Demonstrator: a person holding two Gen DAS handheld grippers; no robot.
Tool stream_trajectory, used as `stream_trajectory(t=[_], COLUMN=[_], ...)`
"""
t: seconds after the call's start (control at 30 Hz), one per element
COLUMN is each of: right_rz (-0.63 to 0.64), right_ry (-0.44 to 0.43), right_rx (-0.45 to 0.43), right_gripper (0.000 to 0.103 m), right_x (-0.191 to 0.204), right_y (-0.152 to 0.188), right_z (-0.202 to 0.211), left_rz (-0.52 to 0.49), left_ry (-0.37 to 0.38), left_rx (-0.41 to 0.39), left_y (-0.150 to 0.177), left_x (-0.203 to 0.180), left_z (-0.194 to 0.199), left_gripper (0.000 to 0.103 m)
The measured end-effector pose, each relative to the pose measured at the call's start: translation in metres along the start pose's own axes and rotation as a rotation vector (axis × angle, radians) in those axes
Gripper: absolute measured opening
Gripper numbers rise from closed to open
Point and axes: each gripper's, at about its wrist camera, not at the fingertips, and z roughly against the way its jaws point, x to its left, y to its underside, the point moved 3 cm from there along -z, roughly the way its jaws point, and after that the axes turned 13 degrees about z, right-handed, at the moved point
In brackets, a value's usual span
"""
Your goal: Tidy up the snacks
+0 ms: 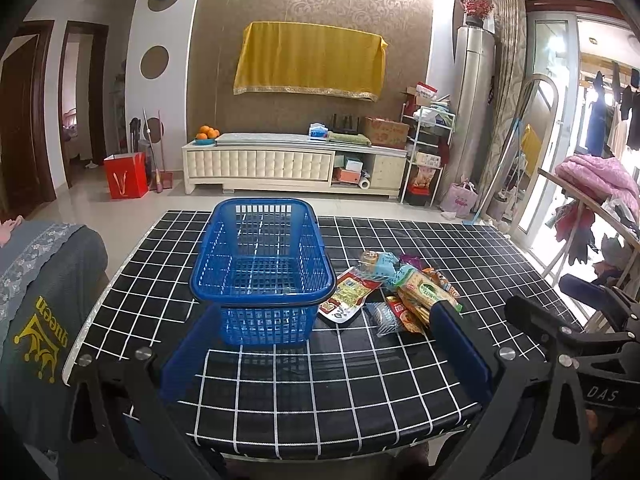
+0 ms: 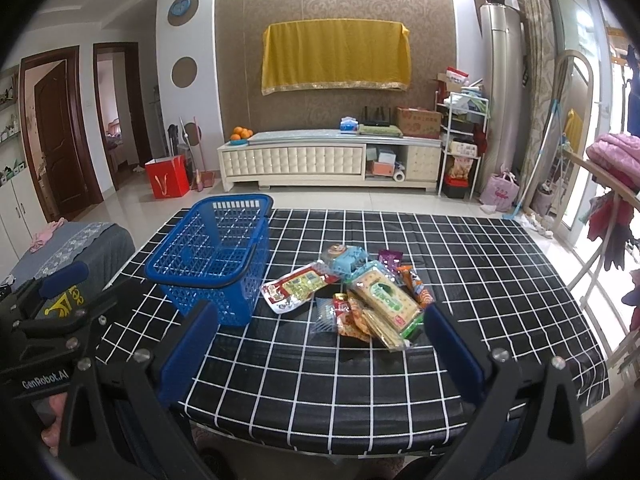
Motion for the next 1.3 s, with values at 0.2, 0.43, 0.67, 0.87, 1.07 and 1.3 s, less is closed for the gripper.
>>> stream_trajectory(t=[0.2, 0.43, 0.67, 0.87, 1.07, 1.3], right_rz=[-0.005, -0.024, -0.027, -0.021, -0.026, -0.019], right_ry=[0.001, 0.004, 0.021, -0.008, -0.06, -0.15], right_rx=[-0.004, -0.009, 0.0, 0.052, 0.131, 0.222], right_gripper=[0.103, 0.103, 0.103, 0.103, 0.103, 0.098], right_x=[-0.004, -0.017, -0.043, -0.07, -0.098, -0.121], right_y=[0.0, -0.005, -0.011, -0.014, -0.007, 0.008], right_z=[0.001, 0.001, -0.003, -0.021, -0.056, -0.102], left_rz=[-0.005, -0.016, -0.045, -0.045, -0.056, -0.078], left_ry=[0.003, 0.013, 0.037, 0.041, -0.007, -0.057], left_rx=[-0.002, -0.005, 0.007, 0.048, 0.139, 0.245], left_y=[-0.002, -0.007, -0.018, -0.024, -0.02, -0.005], left_x=[-0.002, -0.013, -0.04, -0.06, -0.077, -0.095], left_z=[-0.001, -0.005, -0.019, -0.043, -0.087, -0.136], left_gripper=[0.103, 0.103, 0.103, 0.103, 0.103, 0.103])
